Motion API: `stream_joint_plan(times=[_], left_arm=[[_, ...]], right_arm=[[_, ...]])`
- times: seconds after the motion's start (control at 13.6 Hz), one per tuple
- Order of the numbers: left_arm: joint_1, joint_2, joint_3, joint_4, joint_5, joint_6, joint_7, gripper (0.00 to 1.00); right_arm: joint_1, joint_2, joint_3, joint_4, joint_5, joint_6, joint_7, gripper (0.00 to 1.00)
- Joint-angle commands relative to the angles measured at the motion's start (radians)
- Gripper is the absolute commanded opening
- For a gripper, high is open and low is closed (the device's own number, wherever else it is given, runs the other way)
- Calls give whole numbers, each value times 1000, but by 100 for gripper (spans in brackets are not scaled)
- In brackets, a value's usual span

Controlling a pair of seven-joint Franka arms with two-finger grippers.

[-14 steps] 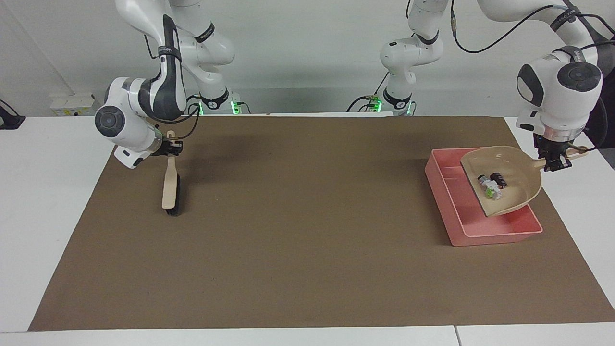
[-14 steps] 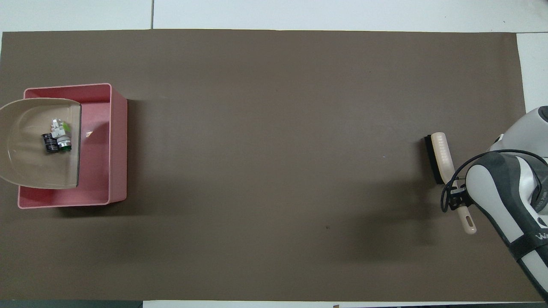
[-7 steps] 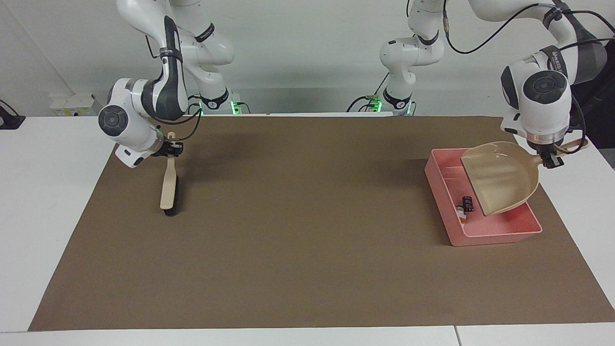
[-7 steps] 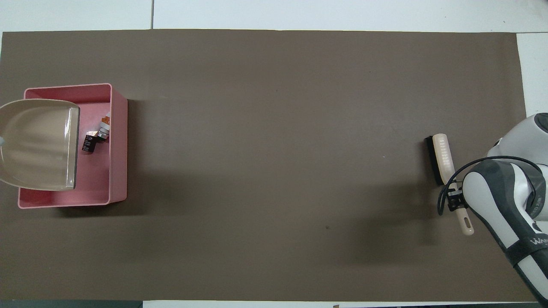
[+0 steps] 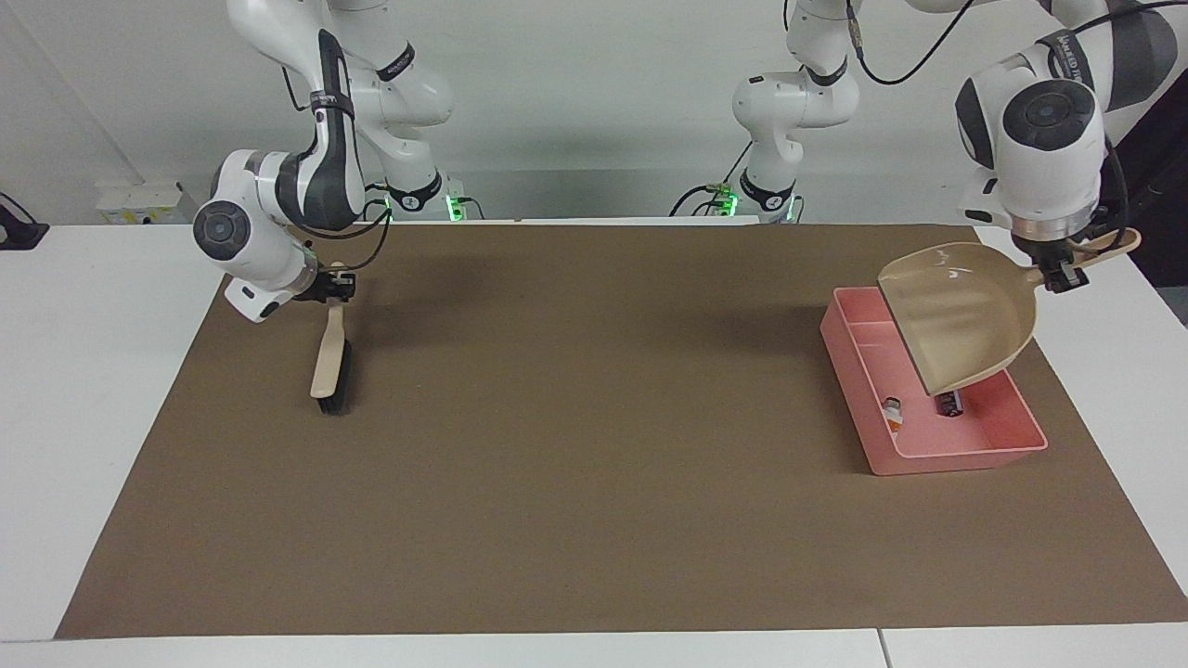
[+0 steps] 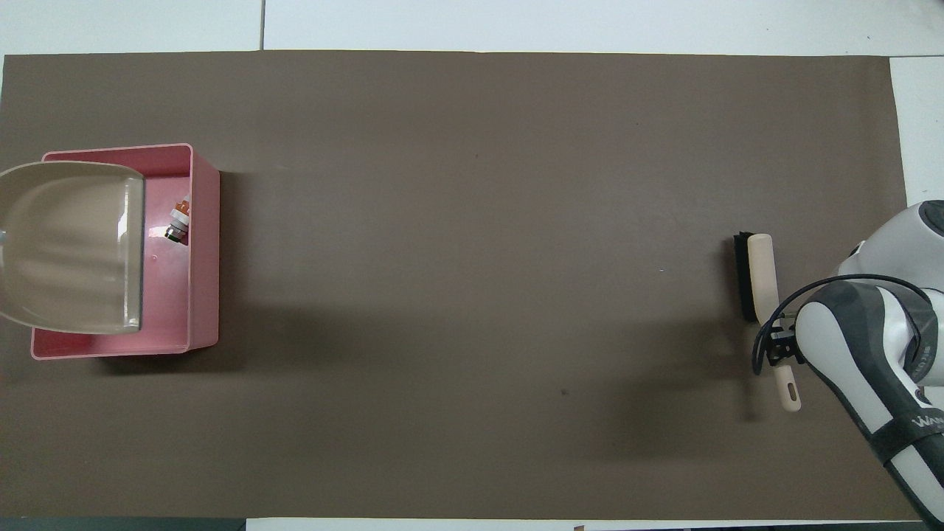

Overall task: Clean e-waste and dump in bin
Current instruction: 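Tip the dustpan over the pink bin with the left gripper, then lower the dustpan back onto the table beside the bin with the left gripper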

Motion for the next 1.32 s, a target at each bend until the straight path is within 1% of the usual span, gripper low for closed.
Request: stream_joint_plan(times=[0.0, 0.07, 0.15, 0.22, 0.29, 0.37, 0.52, 0.59, 0.74, 0.88, 1.03, 1.25], left_arm=[[-51, -31, 7, -56, -125, 5, -3, 1], [-99, -31, 7, -82, -163, 24, -14, 1], [-139, -33, 8, -125, -193, 48, -40, 1], [-185, -39, 7, -180, -219, 98, -83, 1], [-219, -39, 7, -220, -239, 149, -121, 0], [-274, -31, 7, -263, -263, 201, -173, 0], [-341, -2, 7, -318, -283, 283, -287, 0], [-360, 24, 7, -329, -288, 312, -324, 0], [-375, 62, 7, -325, -329, 338, -332, 0], [-392, 79, 7, -326, -340, 351, -339, 0], [-398, 93, 7, -328, -383, 383, -349, 0], [-418, 119, 7, -331, -385, 427, -347, 0]], right_arm=[[-15, -30, 8, -29, -23, 21, 10, 73], [-15, -30, 8, -27, -23, 19, 7, 84], [-13, -28, 10, -22, -23, 18, 7, 87], [-12, -25, 10, -12, -23, 7, 7, 89], [-9, -24, 10, 5, -23, 1, 7, 92], [-4, -25, 11, 20, -21, -16, 8, 98], [-4, -31, 13, 63, -9, -19, 5, 99], [-2, -30, 13, 111, -6, -30, 5, 99], [7, -30, 22, 203, -4, -78, 7, 99], [16, -31, 34, 258, -3, -91, 10, 99], [16, -31, 68, 335, -3, -125, 16, 99], [14, -30, 74, 442, -3, -190, 16, 99]])
